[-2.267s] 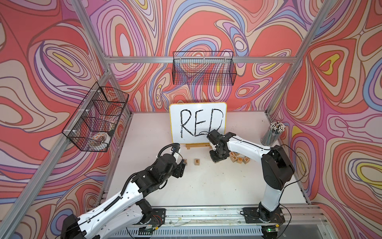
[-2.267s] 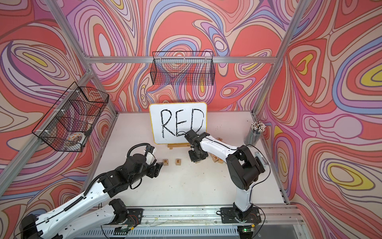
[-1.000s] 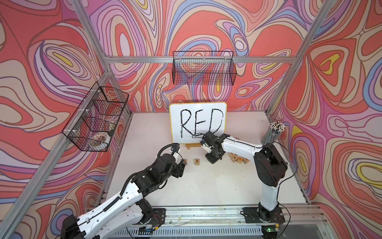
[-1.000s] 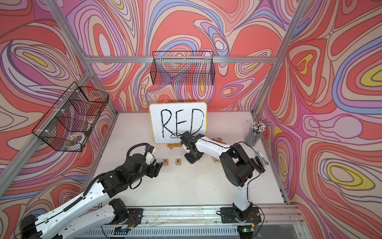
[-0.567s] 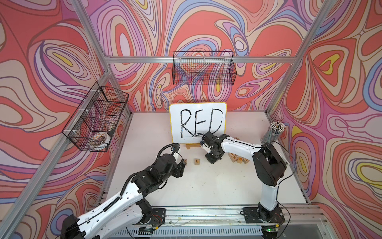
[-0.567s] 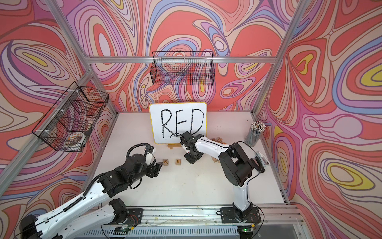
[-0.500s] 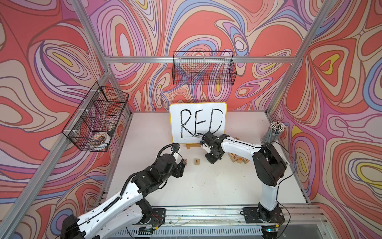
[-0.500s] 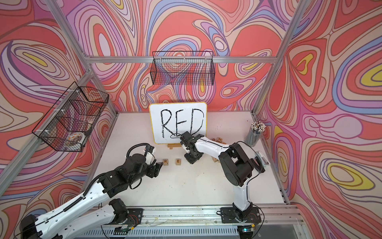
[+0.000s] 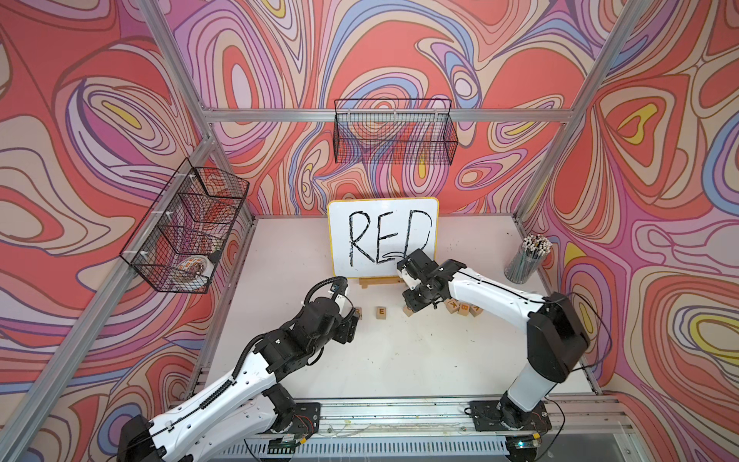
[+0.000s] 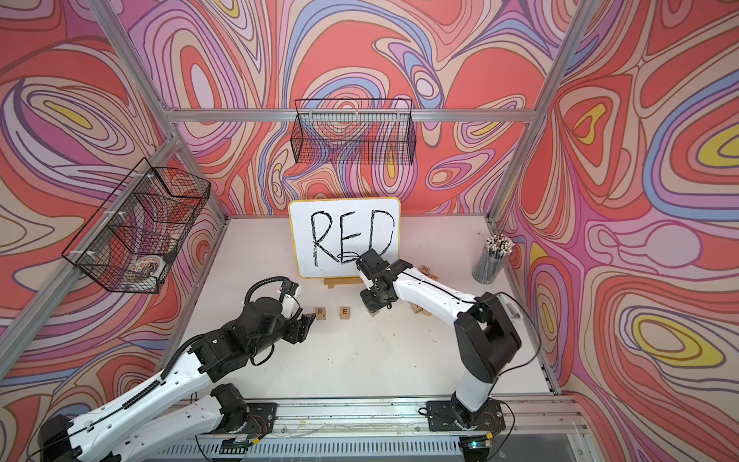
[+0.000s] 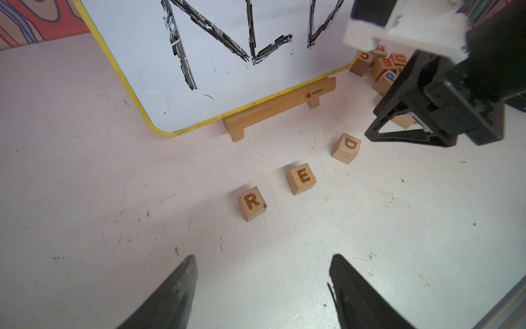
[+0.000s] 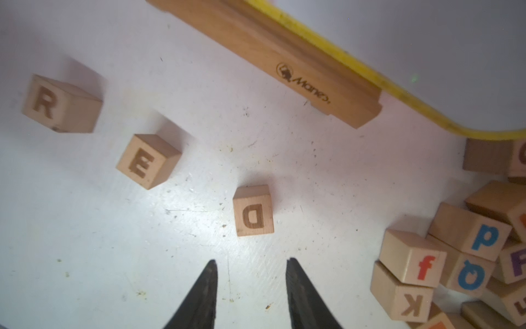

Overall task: Assemble the uppercase word "red" with letter blocks
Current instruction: Place the letter block at the center of the board, then pick up the letter block from the center of the board.

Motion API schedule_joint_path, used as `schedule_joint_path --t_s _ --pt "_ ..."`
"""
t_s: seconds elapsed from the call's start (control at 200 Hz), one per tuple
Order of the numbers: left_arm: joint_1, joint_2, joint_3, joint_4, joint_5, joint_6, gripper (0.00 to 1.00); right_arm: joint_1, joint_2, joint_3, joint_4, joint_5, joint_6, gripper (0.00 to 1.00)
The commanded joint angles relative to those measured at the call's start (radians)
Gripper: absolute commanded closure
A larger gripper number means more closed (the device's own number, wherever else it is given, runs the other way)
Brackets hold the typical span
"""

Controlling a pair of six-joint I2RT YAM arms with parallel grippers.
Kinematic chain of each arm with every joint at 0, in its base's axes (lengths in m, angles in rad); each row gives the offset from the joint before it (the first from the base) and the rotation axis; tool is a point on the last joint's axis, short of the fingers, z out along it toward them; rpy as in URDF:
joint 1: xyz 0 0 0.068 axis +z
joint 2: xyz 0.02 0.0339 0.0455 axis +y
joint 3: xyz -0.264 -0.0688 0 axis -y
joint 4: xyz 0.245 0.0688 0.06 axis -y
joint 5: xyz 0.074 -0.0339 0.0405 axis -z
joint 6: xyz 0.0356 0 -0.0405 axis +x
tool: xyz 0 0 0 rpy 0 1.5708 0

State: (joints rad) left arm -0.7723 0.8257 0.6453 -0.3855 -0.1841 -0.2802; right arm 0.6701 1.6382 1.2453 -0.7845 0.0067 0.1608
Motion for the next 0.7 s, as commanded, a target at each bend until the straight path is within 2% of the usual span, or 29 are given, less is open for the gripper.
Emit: schedule_joint_path --t_s 0.0,0.235,0.406,0.551,0.696 --pt "0.004 -0.005 -0.001 0.005 -0.002 0.006 0.24 0.006 -0.073 -0.073 0.083 -0.053 0.207 0.6" --pt "0.003 0.02 -0.004 0.036 0.01 0.013 0.24 0.017 -0.162 -0.189 0.169 0.049 0.569 0.61" --pt "0.006 0.018 -0.003 0.038 0.017 0.018 0.24 0.019 -0.154 -0.252 0.198 0.113 0.798 0.6" --pt "0.005 0.01 0.0 0.033 0.012 0.018 0.24 0.019 -0.169 -0.288 0.259 0.113 0.891 0.58" --pt "0.006 0.012 -0.001 0.031 0.012 0.018 0.24 0.019 -0.17 -0.285 0.243 0.124 0.961 0.55"
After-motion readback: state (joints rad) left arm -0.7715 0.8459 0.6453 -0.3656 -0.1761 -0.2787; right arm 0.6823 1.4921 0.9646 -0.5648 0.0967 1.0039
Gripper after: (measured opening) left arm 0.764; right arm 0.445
